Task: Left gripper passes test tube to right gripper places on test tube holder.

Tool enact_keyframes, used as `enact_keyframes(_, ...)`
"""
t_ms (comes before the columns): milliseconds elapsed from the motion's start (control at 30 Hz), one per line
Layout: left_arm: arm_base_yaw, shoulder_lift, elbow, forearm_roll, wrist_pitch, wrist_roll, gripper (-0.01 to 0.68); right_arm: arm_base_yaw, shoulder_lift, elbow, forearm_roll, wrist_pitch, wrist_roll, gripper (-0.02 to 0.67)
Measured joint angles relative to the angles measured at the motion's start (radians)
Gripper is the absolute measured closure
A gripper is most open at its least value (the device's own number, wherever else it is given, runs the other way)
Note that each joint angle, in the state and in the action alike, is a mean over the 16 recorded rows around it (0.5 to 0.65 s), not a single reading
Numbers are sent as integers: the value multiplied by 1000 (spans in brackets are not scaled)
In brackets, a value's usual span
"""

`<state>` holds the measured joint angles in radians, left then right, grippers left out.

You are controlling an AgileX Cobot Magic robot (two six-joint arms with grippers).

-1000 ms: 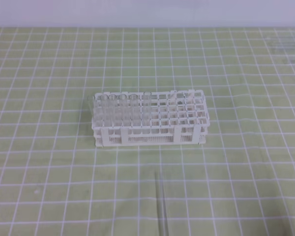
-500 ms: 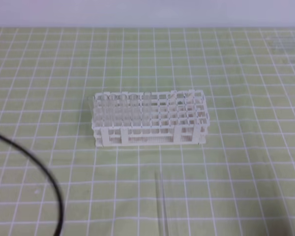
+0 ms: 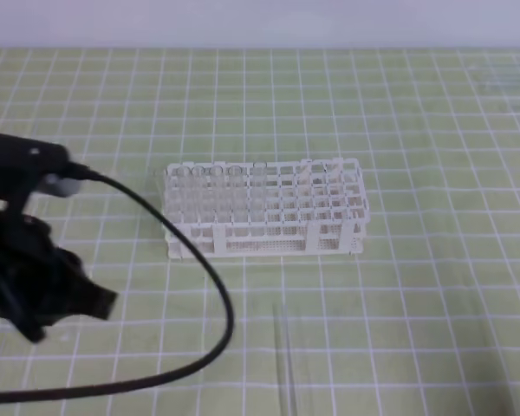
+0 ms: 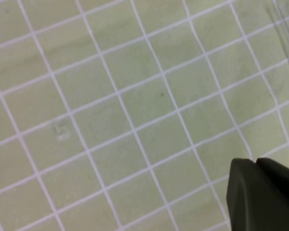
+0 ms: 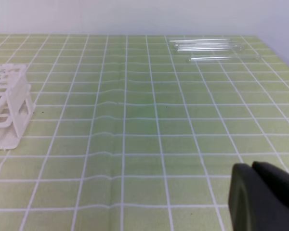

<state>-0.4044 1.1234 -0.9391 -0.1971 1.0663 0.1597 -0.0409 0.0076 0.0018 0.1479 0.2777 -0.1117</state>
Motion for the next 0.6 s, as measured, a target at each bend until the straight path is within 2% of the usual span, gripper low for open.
enact_keyframes(267,-192,133,-46,50,-1,-121,673,0,0,0,0,0,0,651)
enact_keyframes(600,-344,247,-122,-3,22,-132,673,0,0,0,0,0,0,651)
